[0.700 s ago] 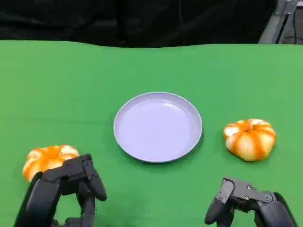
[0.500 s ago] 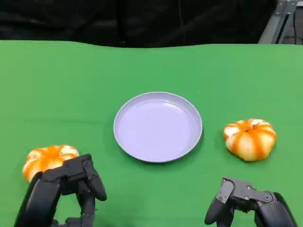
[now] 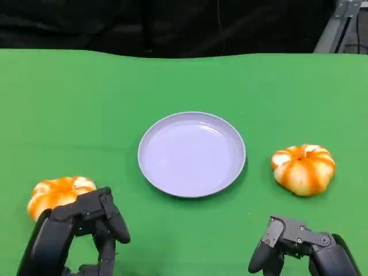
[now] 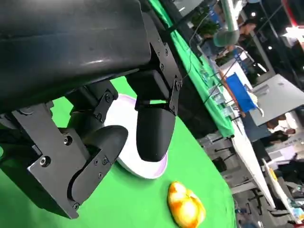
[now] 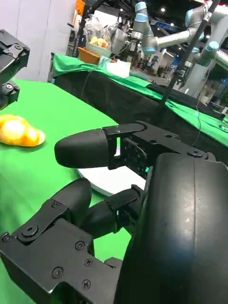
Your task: Grasp the bread from the table and place it into the plate.
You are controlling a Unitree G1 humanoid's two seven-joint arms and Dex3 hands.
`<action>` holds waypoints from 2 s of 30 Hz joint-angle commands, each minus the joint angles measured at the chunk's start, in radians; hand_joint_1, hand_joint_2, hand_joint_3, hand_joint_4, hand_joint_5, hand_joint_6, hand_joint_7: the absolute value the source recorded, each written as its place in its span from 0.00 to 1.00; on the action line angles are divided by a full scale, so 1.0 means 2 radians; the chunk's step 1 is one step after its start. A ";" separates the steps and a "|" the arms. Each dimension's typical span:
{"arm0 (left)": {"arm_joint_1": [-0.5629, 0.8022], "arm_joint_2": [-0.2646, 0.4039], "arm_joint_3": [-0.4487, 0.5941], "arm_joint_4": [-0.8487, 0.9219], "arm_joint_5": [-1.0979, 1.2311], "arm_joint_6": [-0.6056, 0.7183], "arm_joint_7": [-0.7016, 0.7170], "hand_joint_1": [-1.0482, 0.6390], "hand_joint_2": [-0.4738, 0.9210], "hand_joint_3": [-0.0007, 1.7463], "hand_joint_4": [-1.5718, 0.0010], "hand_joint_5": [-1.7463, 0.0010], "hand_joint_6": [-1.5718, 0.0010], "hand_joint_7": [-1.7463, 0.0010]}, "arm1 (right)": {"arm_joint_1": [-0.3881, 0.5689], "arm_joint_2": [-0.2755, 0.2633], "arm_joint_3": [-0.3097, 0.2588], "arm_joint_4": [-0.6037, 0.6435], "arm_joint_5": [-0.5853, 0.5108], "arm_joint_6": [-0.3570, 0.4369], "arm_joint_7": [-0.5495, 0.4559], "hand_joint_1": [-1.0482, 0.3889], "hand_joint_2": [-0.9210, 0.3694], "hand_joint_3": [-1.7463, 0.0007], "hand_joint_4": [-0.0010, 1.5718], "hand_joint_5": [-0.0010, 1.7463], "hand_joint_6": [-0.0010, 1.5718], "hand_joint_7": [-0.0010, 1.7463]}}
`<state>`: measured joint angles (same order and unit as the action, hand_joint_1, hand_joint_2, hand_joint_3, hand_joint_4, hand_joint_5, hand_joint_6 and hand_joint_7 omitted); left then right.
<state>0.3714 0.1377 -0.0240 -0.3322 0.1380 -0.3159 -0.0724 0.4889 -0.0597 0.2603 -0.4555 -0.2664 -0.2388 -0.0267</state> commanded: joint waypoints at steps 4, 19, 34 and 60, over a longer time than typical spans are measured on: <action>-0.009 -0.008 0.016 0.011 0.047 0.003 0.039 0.52 0.70 0.51 0.69 0.36 0.69 0.53 | 0.003 -0.002 -0.002 -0.004 0.002 -0.001 0.000 0.70 0.55 0.08 0.52 1.00 0.51 0.81; -0.086 0.042 -0.003 -0.001 0.295 0.219 0.023 0.27 0.98 0.02 1.00 0.78 0.92 0.82 | -0.003 0.005 0.008 0.004 -0.003 -0.003 -0.007 0.70 0.56 0.08 0.51 1.00 0.52 0.82; -0.241 0.086 -0.104 0.192 0.446 0.375 -0.050 0.30 0.98 0.00 1.00 0.86 0.88 0.92 | 0.002 0.002 0.007 -0.006 -0.002 0.004 -0.004 0.71 0.56 0.08 0.53 1.00 0.51 0.82; -0.354 0.092 -0.136 0.576 0.333 0.094 0.445 0.54 0.84 0.27 0.34 0.00 0.48 0.01 | 0.017 -0.002 0.003 -0.018 0.006 0.000 -0.002 0.71 0.55 0.09 0.51 1.00 0.51 0.81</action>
<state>-0.3374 0.2931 -0.2882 0.7932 0.7917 -0.0751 0.6688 0.5180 -0.0586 0.2761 -0.4773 -0.2624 -0.2350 -0.0329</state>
